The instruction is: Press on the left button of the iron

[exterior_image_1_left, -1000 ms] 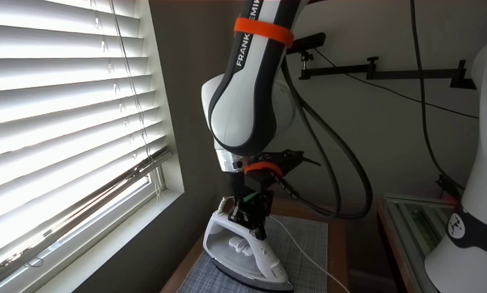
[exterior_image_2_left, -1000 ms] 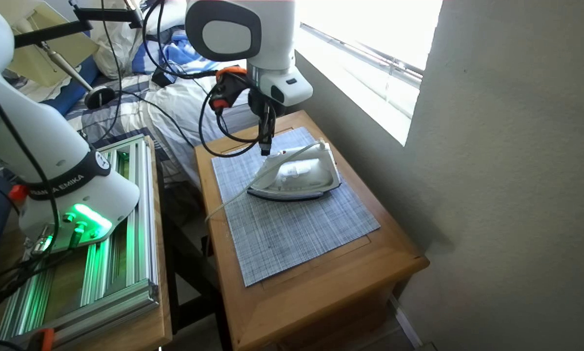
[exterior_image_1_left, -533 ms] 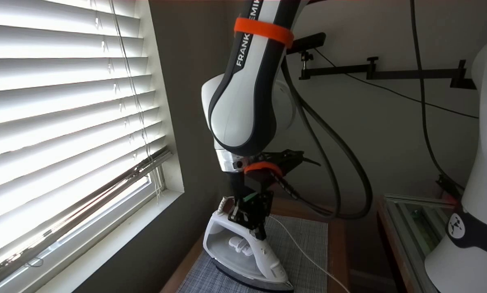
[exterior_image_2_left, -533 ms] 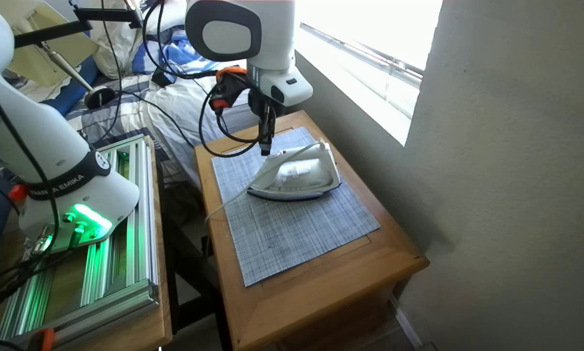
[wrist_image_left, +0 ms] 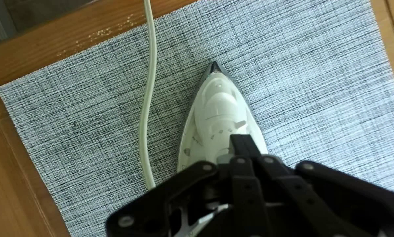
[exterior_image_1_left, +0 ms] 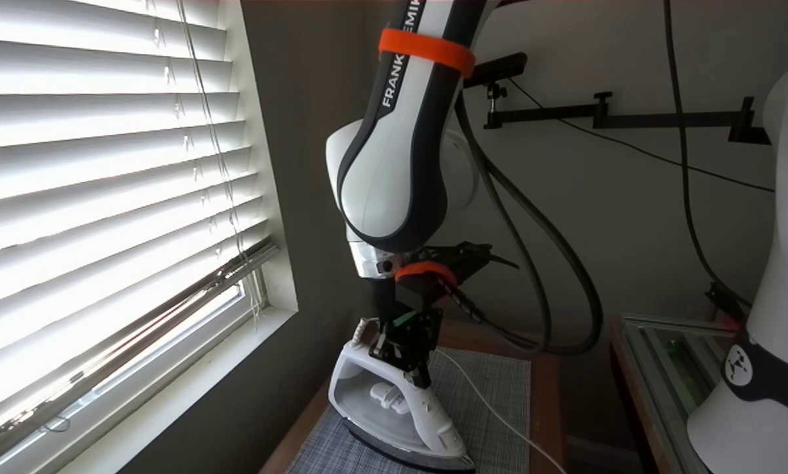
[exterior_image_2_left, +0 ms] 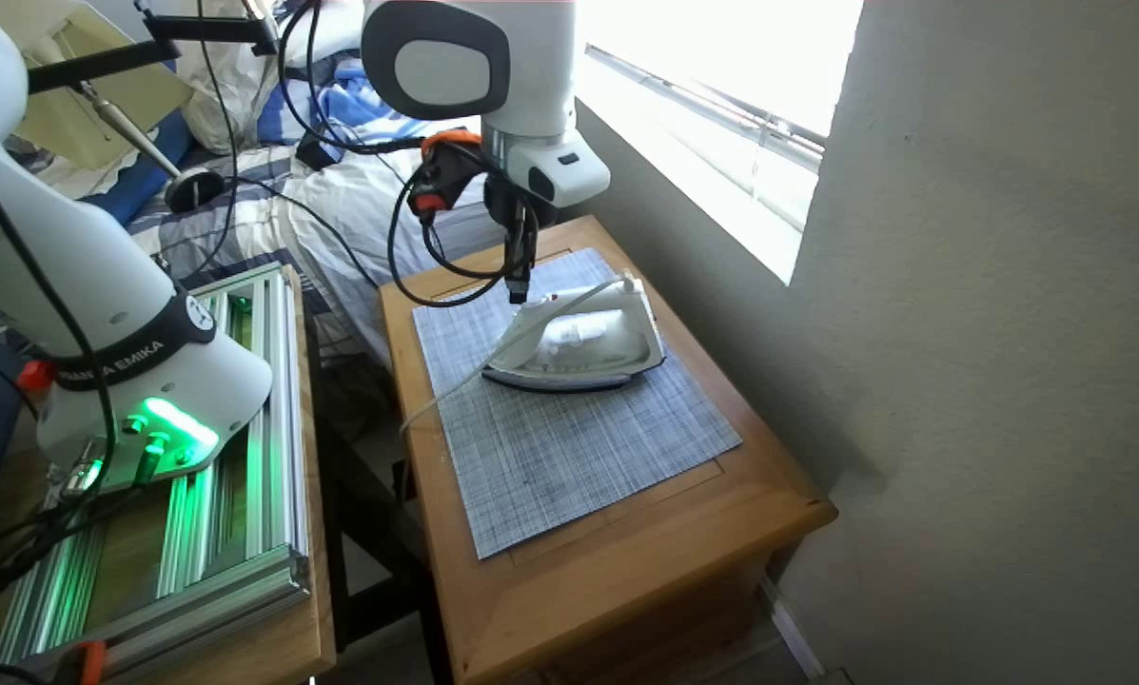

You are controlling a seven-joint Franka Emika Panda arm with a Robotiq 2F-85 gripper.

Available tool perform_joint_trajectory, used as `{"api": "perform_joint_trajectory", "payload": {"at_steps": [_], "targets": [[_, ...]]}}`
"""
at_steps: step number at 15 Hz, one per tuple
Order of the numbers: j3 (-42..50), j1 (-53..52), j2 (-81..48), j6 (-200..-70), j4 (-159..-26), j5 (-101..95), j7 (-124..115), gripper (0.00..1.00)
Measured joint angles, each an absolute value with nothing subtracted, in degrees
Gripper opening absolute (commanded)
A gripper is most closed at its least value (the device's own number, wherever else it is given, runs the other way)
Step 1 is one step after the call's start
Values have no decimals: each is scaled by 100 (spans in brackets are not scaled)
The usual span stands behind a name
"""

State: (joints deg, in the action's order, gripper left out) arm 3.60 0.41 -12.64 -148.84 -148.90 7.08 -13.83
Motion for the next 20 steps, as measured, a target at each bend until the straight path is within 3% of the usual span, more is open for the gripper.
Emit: {"api": "perform_joint_trajectory", "payload": {"at_steps": [20], "targets": [[375,16,-1190,-14884,-14893,610,-1462,0]]}}
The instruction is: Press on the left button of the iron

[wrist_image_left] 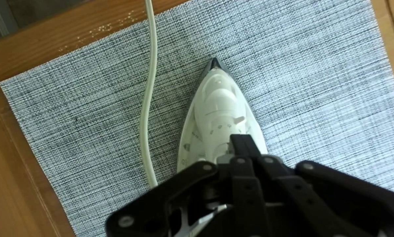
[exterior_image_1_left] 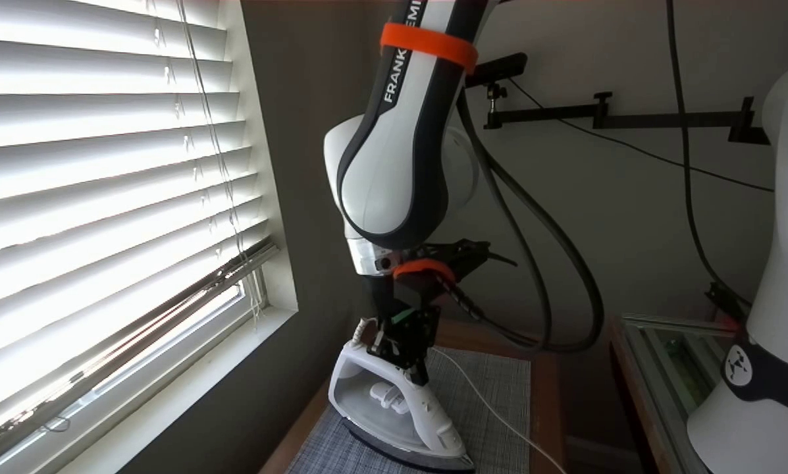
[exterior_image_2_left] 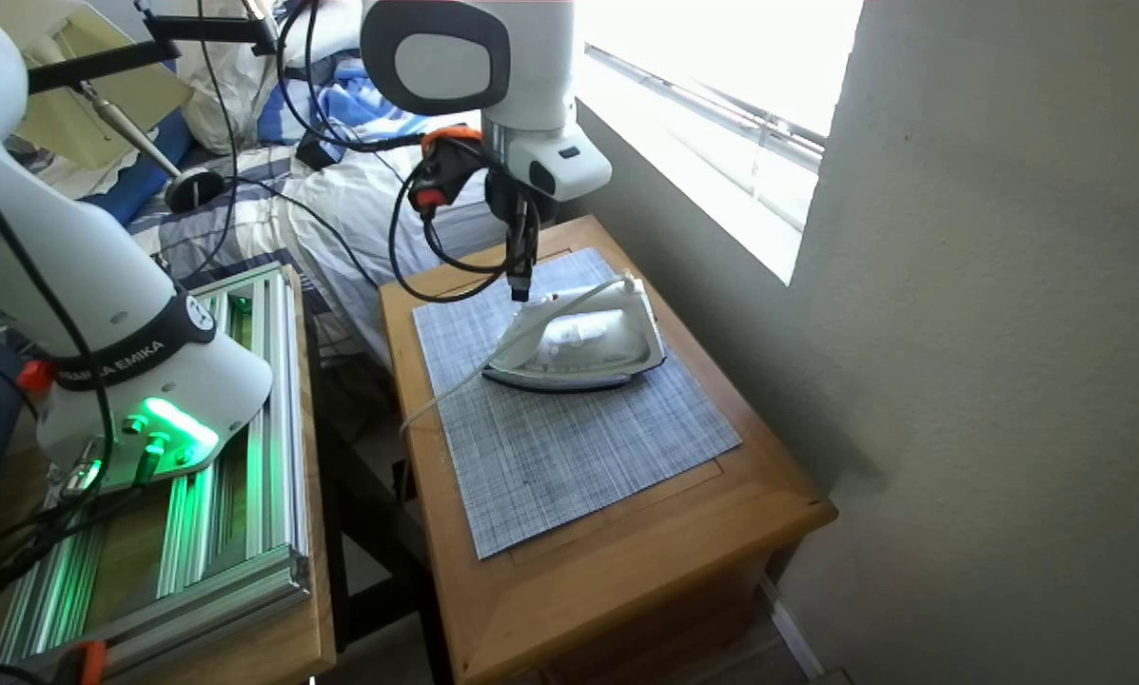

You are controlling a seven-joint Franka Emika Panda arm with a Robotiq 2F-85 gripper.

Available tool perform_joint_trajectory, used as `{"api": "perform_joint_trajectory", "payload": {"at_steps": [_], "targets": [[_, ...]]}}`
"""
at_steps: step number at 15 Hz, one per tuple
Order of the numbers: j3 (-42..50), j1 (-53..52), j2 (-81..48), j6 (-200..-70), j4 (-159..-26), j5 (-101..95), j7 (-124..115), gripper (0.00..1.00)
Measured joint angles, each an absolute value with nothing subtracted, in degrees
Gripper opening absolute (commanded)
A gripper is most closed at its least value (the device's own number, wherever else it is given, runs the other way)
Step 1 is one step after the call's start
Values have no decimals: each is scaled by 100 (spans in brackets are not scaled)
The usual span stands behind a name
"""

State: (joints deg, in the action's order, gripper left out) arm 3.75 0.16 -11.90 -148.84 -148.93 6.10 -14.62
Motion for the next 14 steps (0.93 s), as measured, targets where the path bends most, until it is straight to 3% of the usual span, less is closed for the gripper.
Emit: {"api": "perform_joint_trajectory", "payload": {"at_steps": [9,10,12,14], "targets": [[404,-3,-757,-14879,-14974,75,-2030,0],[404,-3,-709,-14877,-14986,28,-2083,26],[404,-3,-639,-14874,-14993,-18,-2139,33],[404,-3,-577,-14873,-14996,-22,-2144,47]]}}
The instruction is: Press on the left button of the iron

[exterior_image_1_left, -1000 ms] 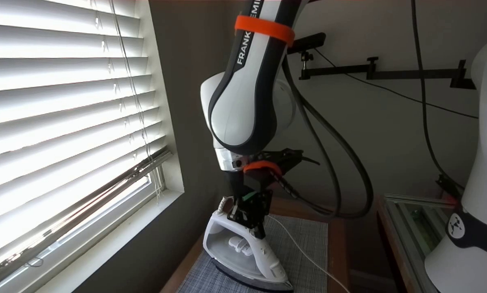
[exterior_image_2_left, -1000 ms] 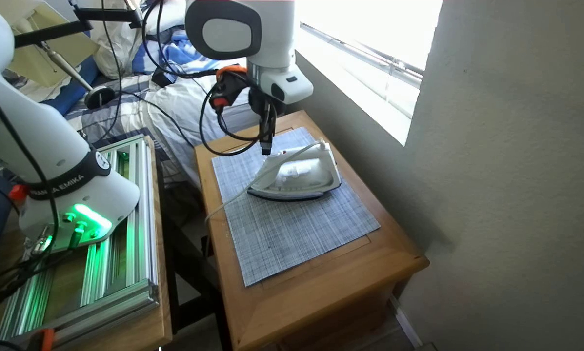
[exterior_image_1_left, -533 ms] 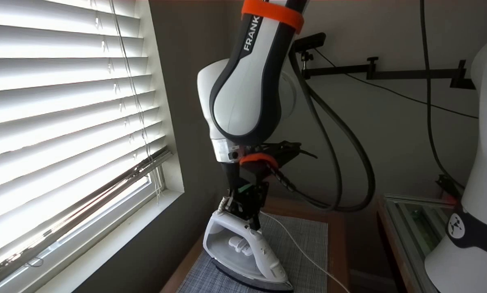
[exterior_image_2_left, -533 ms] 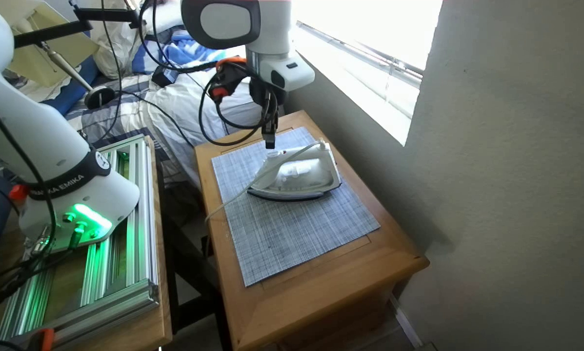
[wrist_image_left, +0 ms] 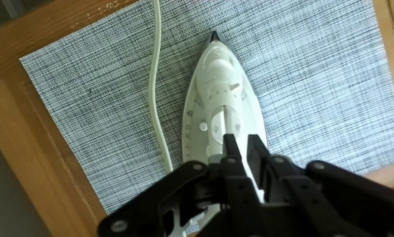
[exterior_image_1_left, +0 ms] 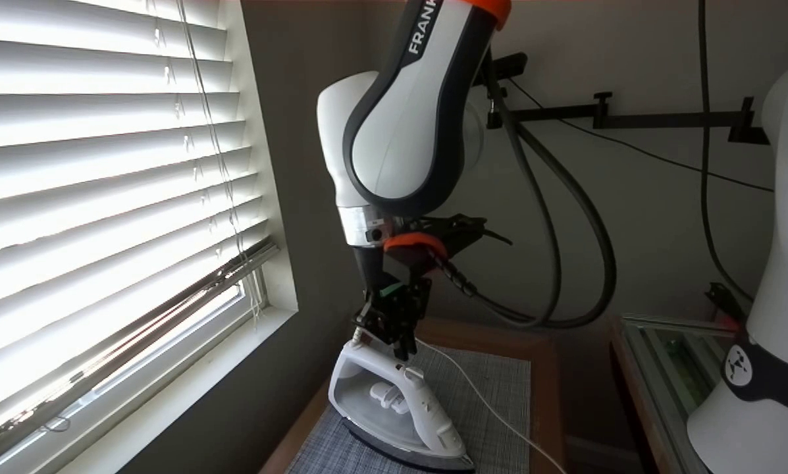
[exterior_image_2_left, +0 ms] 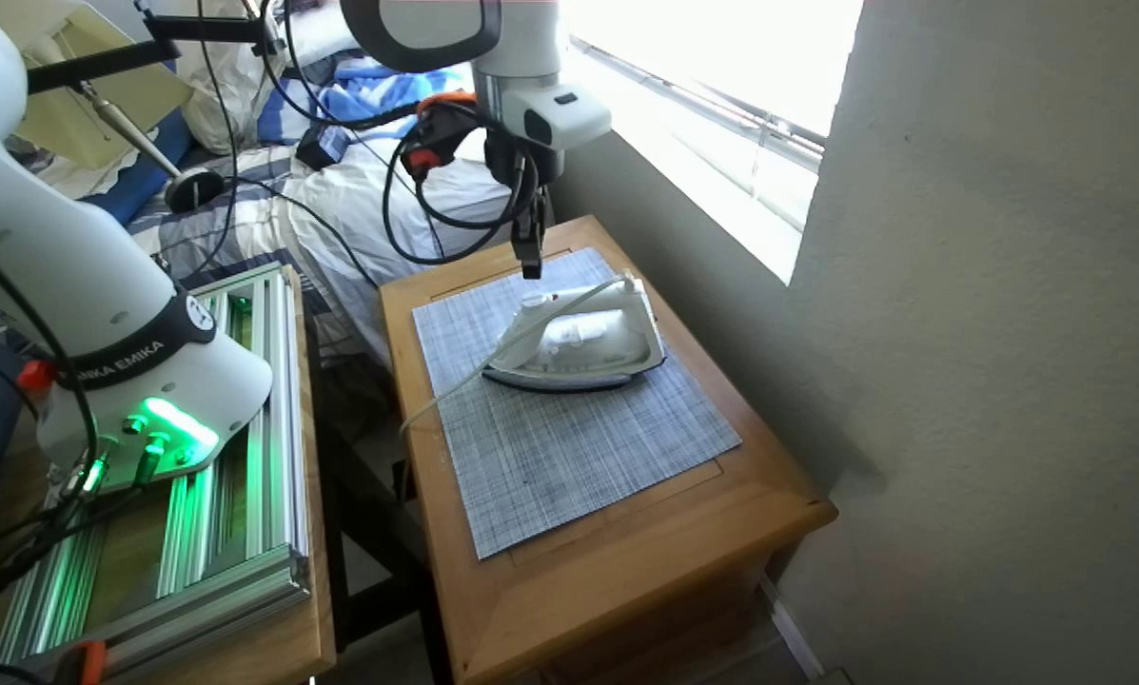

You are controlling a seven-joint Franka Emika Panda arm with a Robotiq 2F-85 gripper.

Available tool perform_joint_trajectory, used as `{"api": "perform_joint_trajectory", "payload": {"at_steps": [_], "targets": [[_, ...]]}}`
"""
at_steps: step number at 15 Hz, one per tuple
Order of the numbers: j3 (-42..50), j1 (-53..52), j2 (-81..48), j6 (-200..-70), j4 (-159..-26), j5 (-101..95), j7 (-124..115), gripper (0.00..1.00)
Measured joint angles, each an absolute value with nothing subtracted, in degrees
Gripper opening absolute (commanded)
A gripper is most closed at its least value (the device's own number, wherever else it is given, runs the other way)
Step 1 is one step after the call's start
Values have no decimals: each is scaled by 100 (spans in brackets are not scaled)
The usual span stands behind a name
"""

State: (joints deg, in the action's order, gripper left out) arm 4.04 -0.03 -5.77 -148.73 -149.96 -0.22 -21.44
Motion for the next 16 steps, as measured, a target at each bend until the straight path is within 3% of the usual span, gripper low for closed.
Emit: {"api": "perform_joint_trajectory", "payload": {"at_steps": [6,8,16], "targets": [[404,-1,-264,-14848,-15091,-395,-2472,90],[400,1,-48,-14759,-15161,-674,-2692,100],[46,72,1093,-13840,-15294,-1130,-3140,100]]}}
